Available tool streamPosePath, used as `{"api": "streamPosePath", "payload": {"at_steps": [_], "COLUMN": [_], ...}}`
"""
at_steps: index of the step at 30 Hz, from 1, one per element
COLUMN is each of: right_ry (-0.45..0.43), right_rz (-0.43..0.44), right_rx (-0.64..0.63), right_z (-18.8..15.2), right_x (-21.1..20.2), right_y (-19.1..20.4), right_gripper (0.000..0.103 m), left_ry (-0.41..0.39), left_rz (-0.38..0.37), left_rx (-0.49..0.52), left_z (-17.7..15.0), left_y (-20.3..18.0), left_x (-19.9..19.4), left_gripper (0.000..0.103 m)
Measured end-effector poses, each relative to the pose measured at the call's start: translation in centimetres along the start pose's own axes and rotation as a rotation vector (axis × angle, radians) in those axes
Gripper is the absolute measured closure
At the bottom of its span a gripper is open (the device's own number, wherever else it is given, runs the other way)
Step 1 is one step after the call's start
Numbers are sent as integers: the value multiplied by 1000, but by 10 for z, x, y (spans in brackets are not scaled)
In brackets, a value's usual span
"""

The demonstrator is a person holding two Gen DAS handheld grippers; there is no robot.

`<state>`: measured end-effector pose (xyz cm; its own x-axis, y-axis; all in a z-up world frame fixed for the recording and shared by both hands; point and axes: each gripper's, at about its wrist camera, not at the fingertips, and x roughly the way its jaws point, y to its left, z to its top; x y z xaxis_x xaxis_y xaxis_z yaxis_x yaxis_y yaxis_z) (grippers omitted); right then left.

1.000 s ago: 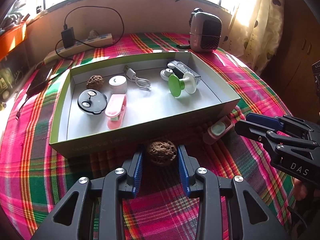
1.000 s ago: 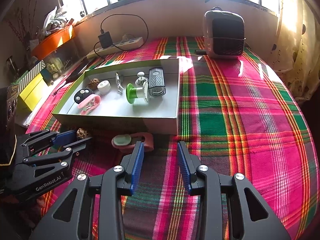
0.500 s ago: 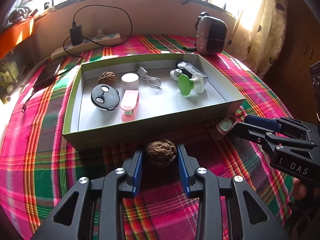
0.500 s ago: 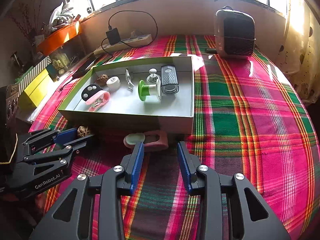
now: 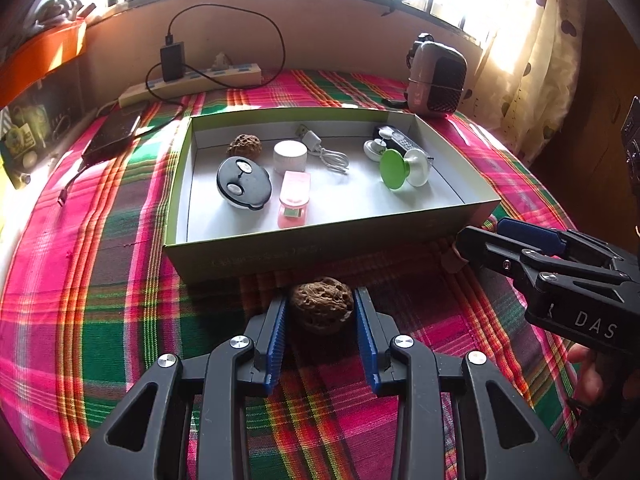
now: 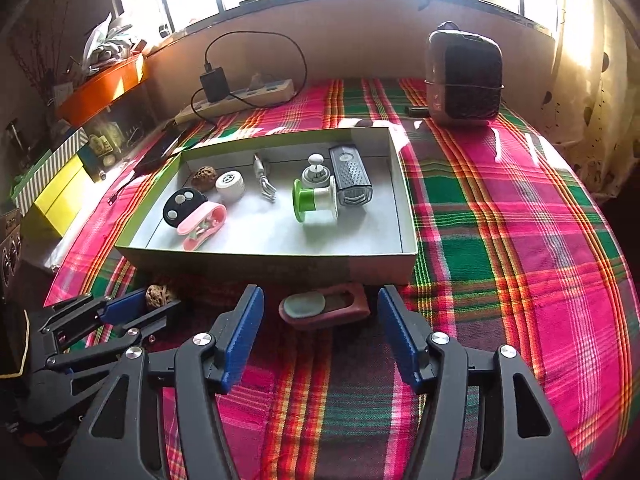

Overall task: Organize objects
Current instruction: 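Reach the right gripper to the pink holder with green insert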

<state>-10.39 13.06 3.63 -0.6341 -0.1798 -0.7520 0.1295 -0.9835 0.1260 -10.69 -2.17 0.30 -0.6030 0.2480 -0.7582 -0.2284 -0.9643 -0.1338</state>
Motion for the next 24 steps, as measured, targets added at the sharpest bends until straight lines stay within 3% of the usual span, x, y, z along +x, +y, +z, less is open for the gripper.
{"api": "streamPosePath", "payload": {"at_steps": [6,24], "right_ry": [16,58], "right_rz": [-91,-224], "right_rx": [9,43], "right_z": [0,-12], "right_x": [7,-1], "right_y": [6,-16], "right_gripper": [43,43], "left_ry": [-2,2], "left_rz": [-8,-5], "left_rx": [5,15], "left_z": [-1,-1], "left_y": [1,0], "left_x": [0,0], "left_gripper": [73,73]}}
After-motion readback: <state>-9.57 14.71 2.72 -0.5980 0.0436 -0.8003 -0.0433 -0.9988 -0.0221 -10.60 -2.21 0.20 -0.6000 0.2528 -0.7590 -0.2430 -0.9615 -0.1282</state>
